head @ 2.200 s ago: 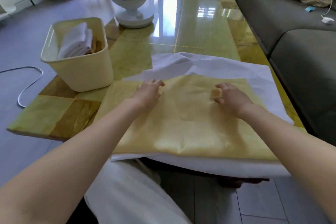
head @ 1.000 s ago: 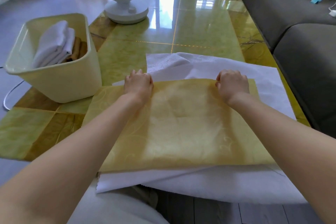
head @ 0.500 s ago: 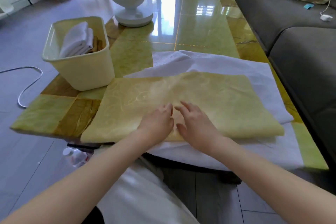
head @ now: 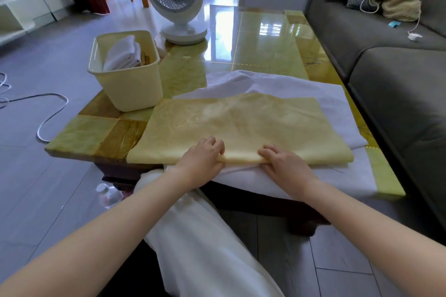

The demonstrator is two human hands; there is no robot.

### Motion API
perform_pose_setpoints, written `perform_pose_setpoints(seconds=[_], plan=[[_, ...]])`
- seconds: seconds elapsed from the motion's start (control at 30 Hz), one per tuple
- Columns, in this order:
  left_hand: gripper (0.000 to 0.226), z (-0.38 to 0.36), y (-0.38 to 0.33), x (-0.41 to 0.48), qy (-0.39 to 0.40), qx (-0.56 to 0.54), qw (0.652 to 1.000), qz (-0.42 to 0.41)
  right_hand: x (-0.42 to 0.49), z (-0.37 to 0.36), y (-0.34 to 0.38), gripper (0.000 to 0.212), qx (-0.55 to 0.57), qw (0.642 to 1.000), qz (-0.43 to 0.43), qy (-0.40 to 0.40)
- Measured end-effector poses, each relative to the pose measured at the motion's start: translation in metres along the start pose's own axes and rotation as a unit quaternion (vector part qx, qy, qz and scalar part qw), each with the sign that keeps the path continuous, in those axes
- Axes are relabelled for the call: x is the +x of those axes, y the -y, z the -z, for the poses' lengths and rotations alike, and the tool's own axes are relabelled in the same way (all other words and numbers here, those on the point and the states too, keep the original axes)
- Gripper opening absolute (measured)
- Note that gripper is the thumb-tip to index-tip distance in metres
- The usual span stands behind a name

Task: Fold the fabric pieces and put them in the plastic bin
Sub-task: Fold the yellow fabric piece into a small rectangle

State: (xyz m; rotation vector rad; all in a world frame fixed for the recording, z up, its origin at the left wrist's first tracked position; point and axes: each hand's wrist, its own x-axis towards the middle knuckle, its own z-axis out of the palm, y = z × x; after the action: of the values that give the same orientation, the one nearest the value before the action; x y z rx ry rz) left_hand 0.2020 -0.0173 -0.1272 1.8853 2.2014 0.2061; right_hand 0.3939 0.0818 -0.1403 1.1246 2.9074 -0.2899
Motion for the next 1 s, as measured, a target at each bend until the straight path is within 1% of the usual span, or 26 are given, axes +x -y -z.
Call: perform_pose_setpoints(seconds=[0.03,0.17,0.3,0.4,0.53,0.6,0.7,0.8,0.9,1.0], plan=[[0.026,0.000,0.001,-0.001,-0.003,0.001,1.000,0.001,-0.001,0.002,-0.004,0.039,-0.001,1.000,-0.002,-0.012],[0.019,0.008,0.007,-0.005,-0.035,0.000,0.999,0.027,-0.005,0.010,-0.020,0.036,-0.031,0.998,-0.044,-0.026],[0.024,0.016,0.010,-0.009,-0.035,0.023,0.999,0.031,-0.013,0.023,-0.027,0.026,-0.056,0.997,-0.048,-0.035],[0.025,0.027,0.008,-0.007,0.003,0.010,1.000,0.029,-0.018,0.039,-0.028,0.025,-0.084,0.995,-0.034,-0.047],[0.029,0.045,0.009,0.001,0.093,-0.048,0.994,0.041,-0.015,0.057,-0.032,0.025,-0.071,0.997,-0.018,-0.008],[0.028,0.052,0.012,0.007,0.106,-0.057,0.992,0.047,-0.008,0.063,-0.035,0.029,-0.073,0.997,-0.025,-0.014],[0.030,0.060,0.019,0.021,0.081,-0.052,0.994,0.054,0.011,0.069,-0.042,0.033,-0.091,0.994,-0.041,-0.054],[0.030,0.063,0.024,0.039,0.028,-0.027,0.997,0.061,0.035,0.071,-0.047,0.032,-0.099,0.989,-0.057,-0.090],[0.027,0.060,0.030,0.058,-0.014,-0.002,0.997,0.070,0.059,0.069,-0.046,0.029,-0.111,0.986,-0.068,-0.107],[0.025,0.053,0.038,0.076,-0.032,0.013,0.996,0.077,0.082,0.063,-0.046,0.028,-0.145,0.981,-0.074,-0.105]])
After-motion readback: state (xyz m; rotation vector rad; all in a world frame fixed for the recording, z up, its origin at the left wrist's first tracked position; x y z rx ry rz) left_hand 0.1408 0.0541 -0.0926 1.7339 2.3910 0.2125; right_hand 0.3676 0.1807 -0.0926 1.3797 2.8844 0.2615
